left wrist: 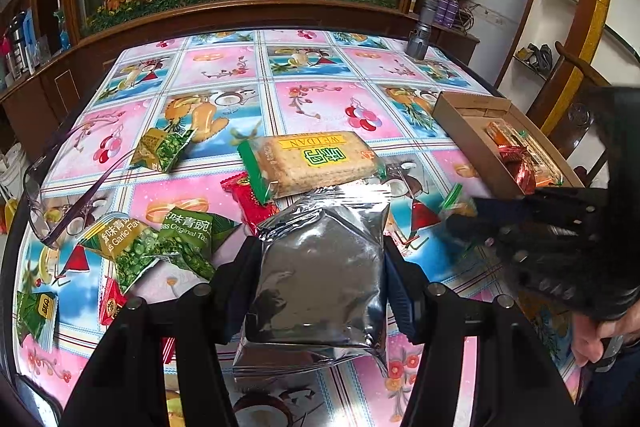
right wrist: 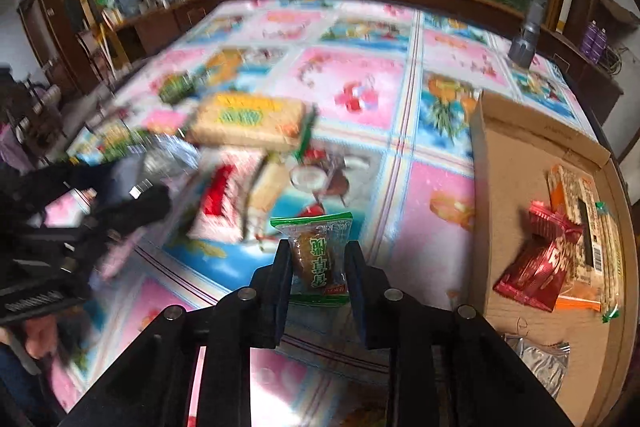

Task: Organize snacks
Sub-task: 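Grasp the green-wrapped snack with the right gripper while the left holds the foil packet, then carry the foil packet and green snack into the box and open both grippers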

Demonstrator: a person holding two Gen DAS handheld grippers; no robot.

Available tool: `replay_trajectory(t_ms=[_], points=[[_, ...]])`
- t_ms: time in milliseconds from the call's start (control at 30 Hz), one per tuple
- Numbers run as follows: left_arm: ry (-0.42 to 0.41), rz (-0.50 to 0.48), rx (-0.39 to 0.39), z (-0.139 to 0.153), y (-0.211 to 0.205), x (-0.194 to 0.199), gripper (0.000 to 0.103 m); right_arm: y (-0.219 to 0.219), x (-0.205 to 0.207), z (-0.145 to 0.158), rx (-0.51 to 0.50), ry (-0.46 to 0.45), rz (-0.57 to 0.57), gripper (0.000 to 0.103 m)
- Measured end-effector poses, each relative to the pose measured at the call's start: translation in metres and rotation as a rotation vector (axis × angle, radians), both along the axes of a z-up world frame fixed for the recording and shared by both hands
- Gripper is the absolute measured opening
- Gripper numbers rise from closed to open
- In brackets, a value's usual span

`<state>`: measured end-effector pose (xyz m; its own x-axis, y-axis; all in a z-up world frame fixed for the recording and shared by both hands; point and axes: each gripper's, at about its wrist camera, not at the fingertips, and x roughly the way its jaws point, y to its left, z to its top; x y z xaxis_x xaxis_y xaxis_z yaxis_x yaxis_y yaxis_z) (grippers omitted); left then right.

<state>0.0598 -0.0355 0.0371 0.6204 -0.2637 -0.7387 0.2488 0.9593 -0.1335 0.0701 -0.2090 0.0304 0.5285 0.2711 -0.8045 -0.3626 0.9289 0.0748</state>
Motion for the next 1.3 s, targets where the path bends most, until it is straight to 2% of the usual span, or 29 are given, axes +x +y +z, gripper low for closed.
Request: replay_trajectory(t_ms=[300,500,767,1000,1167,1300], points=[[-0.045,0.031,0.008,0.005,-0.005,-0.003,0.058,-0.022,0.004,0.022,0.14,-0.045,-0.059,0.028],[-0.068,0.0,-0.045,0.017,-0.027,-0.006,0.058,-0.063,0.011,0.037,0.232,-0.068,-0.164,0.028],[-0.096,-0.088,-0.074,0.033,-0.082,-0.01,0.058,-0.131,0.021,0.049,0.344,-0.078,-0.329,0.028],[-0.08,-0.199,-0.124,0.043,-0.148,-0.012,0.058,-0.191,0.022,0.05,0.423,-0.079,-0.48,0.028],[-0.059,-0.281,-0.112,0.034,-0.206,-0.013,0.058,-0.226,0.023,0.045,0.432,-0.064,-0.587,0.028],[-0.036,-0.319,-0.088,0.023,-0.236,-0.014,0.058,-0.242,0.025,0.038,0.41,-0.028,-0.634,0.028]])
